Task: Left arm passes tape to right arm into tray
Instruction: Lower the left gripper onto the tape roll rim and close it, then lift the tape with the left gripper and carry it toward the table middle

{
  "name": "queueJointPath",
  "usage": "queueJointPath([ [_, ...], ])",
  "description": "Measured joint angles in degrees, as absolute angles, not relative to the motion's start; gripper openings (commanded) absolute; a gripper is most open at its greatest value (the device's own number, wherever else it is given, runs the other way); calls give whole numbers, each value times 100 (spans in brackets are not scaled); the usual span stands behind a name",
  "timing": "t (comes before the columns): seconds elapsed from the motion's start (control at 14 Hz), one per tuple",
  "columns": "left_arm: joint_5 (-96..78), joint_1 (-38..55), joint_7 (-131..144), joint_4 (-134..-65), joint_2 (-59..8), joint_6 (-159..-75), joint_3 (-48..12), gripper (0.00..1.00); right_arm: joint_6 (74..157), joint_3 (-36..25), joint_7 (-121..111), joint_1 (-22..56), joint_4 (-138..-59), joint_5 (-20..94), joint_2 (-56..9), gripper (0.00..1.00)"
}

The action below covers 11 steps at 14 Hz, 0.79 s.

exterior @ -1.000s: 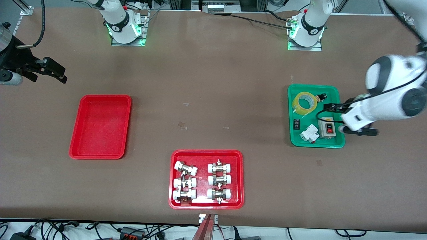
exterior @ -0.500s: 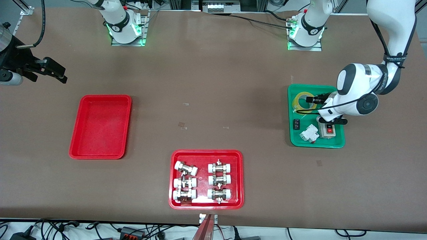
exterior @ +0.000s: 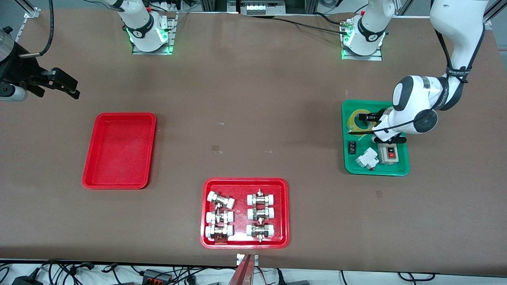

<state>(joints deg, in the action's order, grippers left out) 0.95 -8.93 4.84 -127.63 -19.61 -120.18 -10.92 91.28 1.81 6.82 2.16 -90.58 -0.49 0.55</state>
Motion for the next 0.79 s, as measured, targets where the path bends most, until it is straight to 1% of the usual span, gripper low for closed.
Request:
queueJointPath([
  [0.14,95,-884,490,-12763,-1996,-12042,-1096,49,9128,181,682,216,-9058,-49,55,100],
  [0.36,95,-878,490,-12763,-1996,-12043,-1103,4,9128,181,682,216,-9058,-49,54,100],
  [0.43,96,-885,490,-12761,-1995,-12043,-1099,1,9128,181,682,217,-9058,-49,55,100],
  [0.64,96,-924,490,-12735,-1987,-12015,-1069,1,9128,186,682,223,-9058,-49,55,100],
  [0.79,96,-906,486,-12587,-1990,-11751,-1088,1,9128,188,682,224,-9058,-49,55,100],
])
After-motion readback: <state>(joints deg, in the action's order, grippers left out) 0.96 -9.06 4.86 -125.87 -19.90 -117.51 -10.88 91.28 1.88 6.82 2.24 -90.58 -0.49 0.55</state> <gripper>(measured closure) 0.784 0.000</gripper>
